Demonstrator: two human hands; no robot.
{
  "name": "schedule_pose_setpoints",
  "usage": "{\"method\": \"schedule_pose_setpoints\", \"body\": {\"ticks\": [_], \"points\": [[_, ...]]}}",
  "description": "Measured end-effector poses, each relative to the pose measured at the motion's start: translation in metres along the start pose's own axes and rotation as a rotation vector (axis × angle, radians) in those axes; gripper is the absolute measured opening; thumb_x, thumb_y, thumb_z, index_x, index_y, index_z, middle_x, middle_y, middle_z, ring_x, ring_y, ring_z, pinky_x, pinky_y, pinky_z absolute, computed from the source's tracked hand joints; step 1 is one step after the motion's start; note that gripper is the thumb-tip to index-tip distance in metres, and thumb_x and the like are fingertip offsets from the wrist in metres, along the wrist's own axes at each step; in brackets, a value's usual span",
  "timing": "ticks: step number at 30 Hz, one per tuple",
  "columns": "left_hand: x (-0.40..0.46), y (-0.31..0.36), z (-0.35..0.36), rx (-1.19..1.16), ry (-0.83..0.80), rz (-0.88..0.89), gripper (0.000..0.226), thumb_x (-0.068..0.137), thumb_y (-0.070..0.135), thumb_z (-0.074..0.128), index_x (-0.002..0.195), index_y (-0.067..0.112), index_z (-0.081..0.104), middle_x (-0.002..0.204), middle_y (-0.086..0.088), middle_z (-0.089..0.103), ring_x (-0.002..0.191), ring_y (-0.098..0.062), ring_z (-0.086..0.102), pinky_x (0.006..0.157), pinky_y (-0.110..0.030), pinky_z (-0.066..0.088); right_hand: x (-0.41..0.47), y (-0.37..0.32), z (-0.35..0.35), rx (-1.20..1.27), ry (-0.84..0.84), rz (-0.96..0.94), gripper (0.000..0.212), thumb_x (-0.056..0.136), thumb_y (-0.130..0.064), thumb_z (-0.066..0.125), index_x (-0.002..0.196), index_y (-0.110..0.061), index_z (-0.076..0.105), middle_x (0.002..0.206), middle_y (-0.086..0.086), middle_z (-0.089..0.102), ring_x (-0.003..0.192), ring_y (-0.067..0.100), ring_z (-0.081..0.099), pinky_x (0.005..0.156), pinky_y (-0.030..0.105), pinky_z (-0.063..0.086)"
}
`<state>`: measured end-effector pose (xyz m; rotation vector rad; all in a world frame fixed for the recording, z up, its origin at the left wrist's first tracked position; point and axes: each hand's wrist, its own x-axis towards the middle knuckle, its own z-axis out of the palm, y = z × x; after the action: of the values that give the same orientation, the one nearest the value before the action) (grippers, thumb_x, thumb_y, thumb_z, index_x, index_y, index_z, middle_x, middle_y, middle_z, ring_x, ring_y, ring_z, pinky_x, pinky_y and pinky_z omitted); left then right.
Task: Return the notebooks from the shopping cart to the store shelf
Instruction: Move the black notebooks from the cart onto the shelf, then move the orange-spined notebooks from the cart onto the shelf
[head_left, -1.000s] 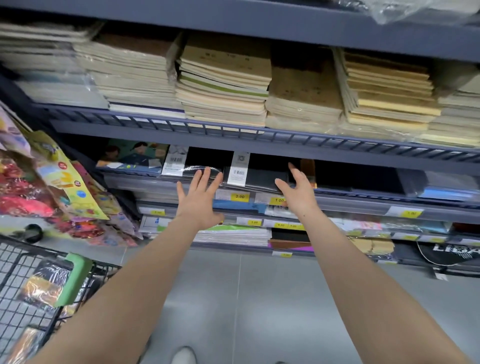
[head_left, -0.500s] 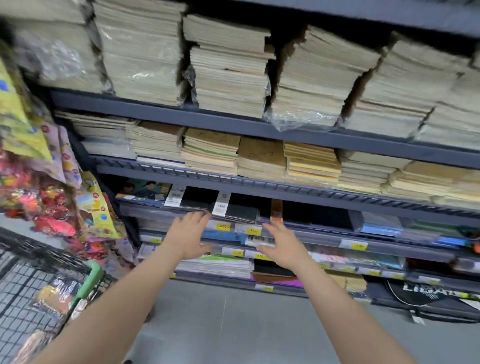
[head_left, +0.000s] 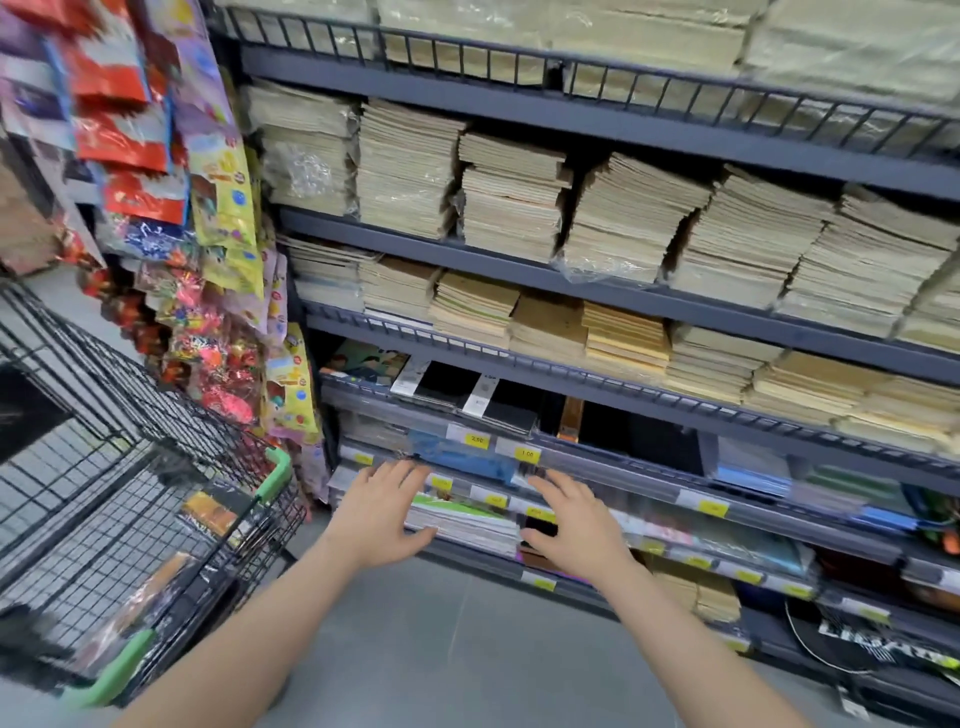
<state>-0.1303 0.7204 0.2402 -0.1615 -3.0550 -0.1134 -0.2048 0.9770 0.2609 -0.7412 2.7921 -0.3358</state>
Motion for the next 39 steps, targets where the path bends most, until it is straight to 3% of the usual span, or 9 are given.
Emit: {"method": "schedule_pose_setpoints", "body": {"ticks": [2, 5, 7, 15, 20, 23, 34, 39], "points": [[-0.015, -0.006, -0.01, -0.007, 0.008, -0.001, 0.07, 0.066, 0.063, 0.046, 0.117, 0.016, 0.054, 0.105, -0.001, 0.063, 0.092, -0.024, 0.065, 0.073, -0.038, 0.053, -0.013, -0.015, 0.002, 0.004, 0.001, -0.005, 0.068, 0.085, -0.046, 0.052, 0.145, -0.03, 0.023, 0.154, -0.003, 0.02, 0.14, 0.02, 0.023, 0.112, 0.034, 0.026], [-0.038, -0.021, -0.027, -0.01, -0.025, -0.007, 0.075, 0.074, 0.06, 0.044, 0.134, 0.015, 0.044, 0.124, -0.003, 0.053, 0.113, -0.026, 0.053, 0.089, -0.04, 0.043, -0.03, -0.044, 0.004, 0.014, 0.018, -0.006, 0.069, 0.085, -0.045, 0.054, 0.145, -0.029, 0.024, 0.153, -0.002, 0.023, 0.139, 0.02, 0.025, 0.111, 0.033, 0.027], [-0.059, -0.035, -0.037, -0.014, 0.017, -0.006, 0.077, 0.075, 0.062, 0.04, 0.137, 0.016, 0.039, 0.128, -0.002, 0.049, 0.118, -0.026, 0.048, 0.092, -0.039, 0.039, -0.04, -0.07, 0.006, 0.027, 0.039, -0.003, 0.07, 0.085, -0.046, 0.055, 0.145, -0.027, 0.025, 0.152, -0.001, 0.025, 0.138, 0.021, 0.026, 0.111, 0.034, 0.027], [-0.193, -0.109, -0.053, 0.023, 0.026, -0.023, 0.075, 0.072, 0.064, 0.041, 0.13, 0.016, 0.049, 0.117, -0.004, 0.058, 0.107, -0.027, 0.058, 0.081, -0.04, 0.047, -0.093, -0.192, 0.039, 0.14, 0.114, 0.014, 0.066, 0.086, -0.044, 0.056, 0.143, -0.027, 0.029, 0.144, -0.005, 0.036, 0.132, 0.018, 0.035, 0.103, 0.033, 0.037], [-0.258, -0.148, -0.062, -0.034, 0.008, -0.115, 0.076, 0.072, 0.066, 0.036, 0.13, 0.018, 0.047, 0.121, -0.002, 0.055, 0.11, -0.025, 0.054, 0.088, -0.04, 0.046, -0.109, -0.254, 0.057, 0.139, 0.09, -0.032, 0.063, 0.088, -0.041, 0.055, 0.143, -0.025, 0.03, 0.148, -0.001, 0.034, 0.136, 0.019, 0.031, 0.106, 0.031, 0.03], [-0.286, -0.169, -0.06, -0.055, -0.003, -0.163, 0.075, 0.072, 0.064, 0.039, 0.133, 0.021, 0.043, 0.124, 0.001, 0.052, 0.114, -0.022, 0.052, 0.092, -0.042, 0.044, -0.111, -0.283, 0.07, 0.17, 0.068, -0.054, 0.06, 0.088, -0.04, 0.055, 0.142, -0.025, 0.033, 0.145, -0.002, 0.038, 0.134, 0.017, 0.033, 0.104, 0.032, 0.034], [-0.341, -0.242, -0.038, -0.114, -0.073, -0.328, 0.076, 0.072, 0.064, 0.037, 0.134, 0.02, 0.042, 0.124, 0.0, 0.053, 0.111, -0.02, 0.054, 0.09, -0.039, 0.045, -0.057, -0.369, 0.12, 0.225, -0.066, -0.192, 0.055, 0.09, -0.036, 0.052, 0.141, -0.025, 0.034, 0.145, -0.005, 0.036, 0.132, 0.014, 0.036, 0.103, 0.032, 0.036], [-0.333, -0.297, -0.036, -0.112, -0.104, -0.394, 0.071, 0.078, 0.061, 0.038, 0.135, 0.02, 0.04, 0.126, 0.001, 0.05, 0.113, -0.019, 0.051, 0.091, -0.039, 0.045, -0.008, -0.405, 0.145, 0.279, -0.125, -0.202, 0.056, 0.091, -0.031, 0.053, 0.142, -0.021, 0.033, 0.145, -0.001, 0.037, 0.134, 0.016, 0.034, 0.107, 0.028, 0.029]]}}
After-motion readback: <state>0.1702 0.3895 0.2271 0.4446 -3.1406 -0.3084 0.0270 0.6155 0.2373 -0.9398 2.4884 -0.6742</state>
